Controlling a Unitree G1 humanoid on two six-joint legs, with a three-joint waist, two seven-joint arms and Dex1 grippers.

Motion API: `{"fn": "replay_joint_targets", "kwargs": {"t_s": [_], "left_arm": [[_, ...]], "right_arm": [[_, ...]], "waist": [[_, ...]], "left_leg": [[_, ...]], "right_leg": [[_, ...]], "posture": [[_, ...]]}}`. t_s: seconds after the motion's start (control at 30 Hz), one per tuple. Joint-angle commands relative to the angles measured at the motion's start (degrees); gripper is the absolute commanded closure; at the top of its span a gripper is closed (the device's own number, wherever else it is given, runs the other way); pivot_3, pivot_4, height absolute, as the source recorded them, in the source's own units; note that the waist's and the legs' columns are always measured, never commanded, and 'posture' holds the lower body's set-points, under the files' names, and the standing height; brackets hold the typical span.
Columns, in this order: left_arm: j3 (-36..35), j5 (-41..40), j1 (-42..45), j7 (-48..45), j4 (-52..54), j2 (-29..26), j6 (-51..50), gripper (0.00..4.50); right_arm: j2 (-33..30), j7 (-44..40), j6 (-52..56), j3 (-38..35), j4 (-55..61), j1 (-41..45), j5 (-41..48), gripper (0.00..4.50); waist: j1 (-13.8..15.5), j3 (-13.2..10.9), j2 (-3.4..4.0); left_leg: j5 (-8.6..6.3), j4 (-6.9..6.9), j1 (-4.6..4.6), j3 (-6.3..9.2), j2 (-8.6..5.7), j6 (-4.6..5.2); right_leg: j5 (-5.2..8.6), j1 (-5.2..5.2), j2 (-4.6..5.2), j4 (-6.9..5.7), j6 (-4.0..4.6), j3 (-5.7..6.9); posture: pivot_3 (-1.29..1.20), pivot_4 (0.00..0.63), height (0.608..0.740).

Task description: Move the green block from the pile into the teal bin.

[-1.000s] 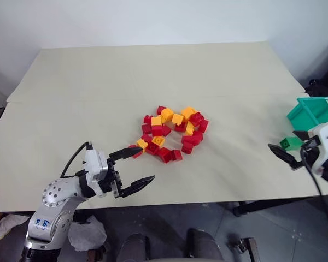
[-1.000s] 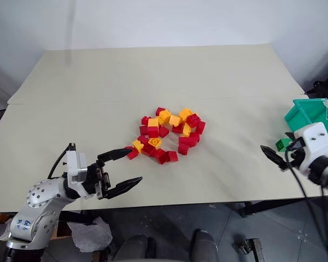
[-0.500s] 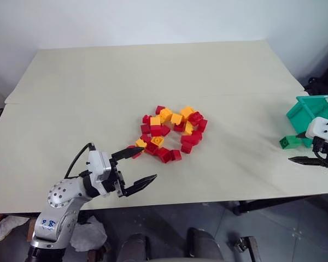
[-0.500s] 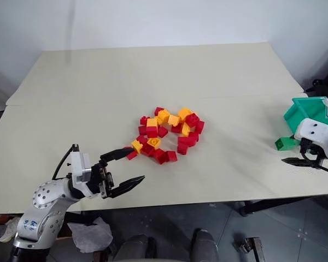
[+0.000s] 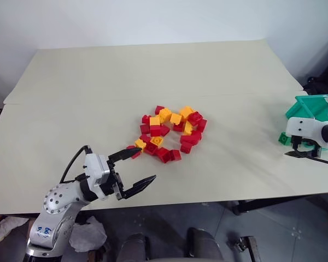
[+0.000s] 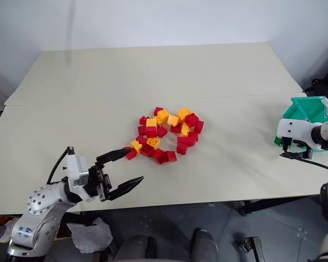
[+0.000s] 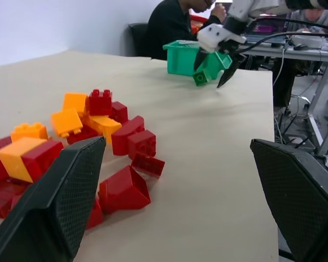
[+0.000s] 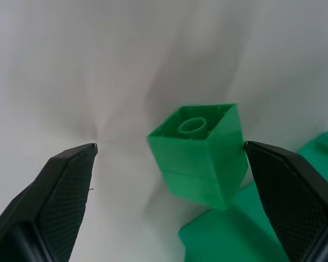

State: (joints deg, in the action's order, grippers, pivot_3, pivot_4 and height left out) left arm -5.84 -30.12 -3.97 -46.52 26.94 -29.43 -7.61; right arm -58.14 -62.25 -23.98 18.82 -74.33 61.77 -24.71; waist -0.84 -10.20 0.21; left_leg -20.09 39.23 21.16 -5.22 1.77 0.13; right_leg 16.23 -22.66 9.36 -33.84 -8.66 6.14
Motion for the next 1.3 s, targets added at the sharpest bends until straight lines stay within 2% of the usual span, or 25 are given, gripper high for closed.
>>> {"fn": "replay_joint_targets", "kwargs": {"t_s": [0.03,0.3,0.4,0.6,0.67,0.77,0.83,0.97,1.13,1.3], "left_arm": [[-1.68,-0.80,-1.13,0.51,2.91,-0.92,-0.23,0.00],[-1.88,-0.66,-0.77,1.23,3.13,-1.07,-0.52,0.00],[-1.91,-0.51,-0.76,1.62,3.42,-0.87,-0.53,0.00],[-1.96,-0.19,-1.14,2.24,3.29,-0.61,0.02,0.00],[-1.44,0.09,-0.95,2.36,3.04,-0.25,0.30,0.00],[-0.21,0.42,-0.17,2.25,2.46,0.61,0.78,0.00],[0.00,0.46,0.46,1.76,1.72,0.77,1.13,0.00],[0.70,0.46,2.70,0.23,-0.84,1.12,1.99,0.00],[2.30,0.96,5.31,-1.06,-3.44,2.35,2.98,0.00],[3.54,1.02,6.74,-2.02,-5.10,3.20,3.51,0.00]], "right_arm": [[-0.01,1.70,0.44,0.51,-0.92,1.80,-1.75,0.02],[1.29,7.47,2.26,2.11,-2.29,3.14,-5.40,0.02],[1.70,8.38,3.08,1.51,-2.56,3.32,-5.33,0.65],[2.16,6.86,1.85,-0.56,-2.38,2.99,-3.61,2.63],[2.25,6.93,1.47,-1.73,-2.20,3.10,-2.67,2.99],[2.78,4.57,-0.07,-8.55,-1.25,3.23,4.61,3.01],[3.06,-0.14,0.92,-14.50,-0.22,3.09,11.45,3.01],[1.00,-3.39,2.18,-22.90,3.27,0.99,20.20,3.01],[-4.70,0.22,4.69,-27.83,6.54,-4.42,23.74,3.01],[-10.02,9.33,7.89,-30.41,5.39,-8.52,24.00,3.01]], "waist": [[-0.12,-0.02,0.03],[-0.84,-0.02,0.04],[-0.80,-0.02,0.04],[-0.91,0.07,-0.11],[-1.11,0.15,-0.26],[-1.33,0.08,-0.14],[-1.28,-0.03,0.05],[-0.64,-0.11,0.19],[0.79,-0.11,0.19],[0.54,-0.11,0.21]], "left_leg": [[0.00,0.00,0.00,0.00,0.00,0.00],[0.00,0.00,0.00,0.01,0.00,0.00],[0.00,0.00,0.00,0.01,0.00,0.00],[0.00,0.00,-0.01,0.02,0.00,-0.01],[-0.01,0.01,-0.08,0.03,0.03,-0.01],[-0.01,0.07,-0.09,-0.02,0.02,-0.01],[0.00,0.06,-0.08,-0.02,0.02,-0.01],[0.00,0.06,-0.04,0.00,0.02,-0.01],[-0.04,0.07,0.07,0.06,-0.04,0.06],[-0.06,0.05,0.04,-0.02,-0.03,0.05]], "right_leg": [[0.00,0.00,0.00,0.00,0.00,0.00],[0.00,0.00,0.00,-0.02,0.00,0.00],[0.00,0.00,0.00,-0.02,0.00,0.00],[0.00,0.00,0.00,-0.03,0.00,0.01],[0.00,0.10,-0.01,-0.02,0.00,0.03],[0.00,0.09,0.01,-0.03,0.00,-0.02],[0.00,0.07,0.00,-0.07,0.00,-0.02],[-0.01,0.04,0.00,-0.10,-0.01,0.01],[-0.04,0.04,0.04,-0.03,-0.07,0.06],[-0.04,0.03,0.04,0.00,-0.07,0.08]], "posture": [[0.00,0.150,0.740],[0.00,0.150,0.740],[0.00,0.150,0.740],[0.00,0.150,0.740],[0.00,0.150,0.740],[0.00,0.150,0.740],[0.00,0.150,0.740],[0.00,0.150,0.740],[0.00,0.150,0.740],[0.00,0.150,0.740]]}}
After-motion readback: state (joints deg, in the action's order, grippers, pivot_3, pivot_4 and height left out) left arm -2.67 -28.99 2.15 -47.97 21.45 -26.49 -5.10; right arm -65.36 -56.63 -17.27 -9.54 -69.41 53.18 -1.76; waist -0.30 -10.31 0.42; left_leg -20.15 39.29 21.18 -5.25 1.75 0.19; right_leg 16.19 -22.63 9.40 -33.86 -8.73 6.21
